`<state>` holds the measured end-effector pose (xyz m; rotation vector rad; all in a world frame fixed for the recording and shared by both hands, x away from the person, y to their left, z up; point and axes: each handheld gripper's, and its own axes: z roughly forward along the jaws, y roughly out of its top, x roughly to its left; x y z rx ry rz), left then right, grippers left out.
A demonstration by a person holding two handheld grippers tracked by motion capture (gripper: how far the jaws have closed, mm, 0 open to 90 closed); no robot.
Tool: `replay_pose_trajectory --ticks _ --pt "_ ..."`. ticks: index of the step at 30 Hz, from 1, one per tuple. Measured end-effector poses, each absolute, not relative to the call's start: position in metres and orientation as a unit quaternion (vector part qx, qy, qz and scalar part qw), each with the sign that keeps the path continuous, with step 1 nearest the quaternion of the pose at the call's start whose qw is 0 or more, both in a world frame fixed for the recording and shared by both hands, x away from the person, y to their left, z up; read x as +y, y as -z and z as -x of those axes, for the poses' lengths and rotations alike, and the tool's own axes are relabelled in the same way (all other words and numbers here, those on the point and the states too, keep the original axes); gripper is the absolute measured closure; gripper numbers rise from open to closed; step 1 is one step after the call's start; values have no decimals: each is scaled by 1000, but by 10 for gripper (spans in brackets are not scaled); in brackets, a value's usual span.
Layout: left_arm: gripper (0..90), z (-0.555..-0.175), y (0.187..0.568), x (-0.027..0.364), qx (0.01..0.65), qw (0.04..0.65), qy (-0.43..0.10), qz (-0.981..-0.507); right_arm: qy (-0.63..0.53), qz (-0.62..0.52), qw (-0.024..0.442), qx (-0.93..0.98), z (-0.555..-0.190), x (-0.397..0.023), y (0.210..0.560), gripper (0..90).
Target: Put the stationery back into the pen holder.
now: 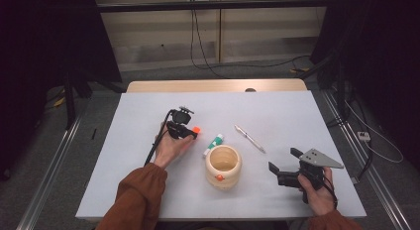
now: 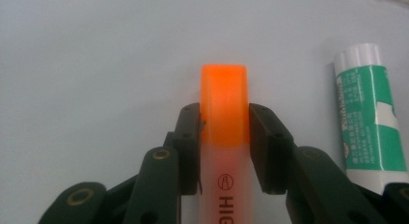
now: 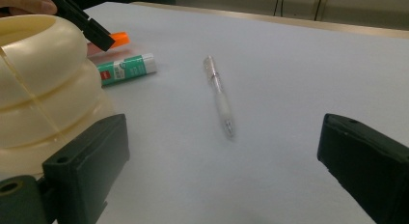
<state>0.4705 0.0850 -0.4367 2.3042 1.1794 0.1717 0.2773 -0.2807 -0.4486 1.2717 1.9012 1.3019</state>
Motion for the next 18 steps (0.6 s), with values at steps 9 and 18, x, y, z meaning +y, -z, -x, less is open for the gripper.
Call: replay_pose_trajectory --ticks 9,18 --pt "672 -459 416 98 430 340 -76 -833 -478 -468 252 699 -278 -281 449 38" --pt "671 -444 405 110 417 402 -94 -810 -478 -469 253 698 -278 -281 449 38"
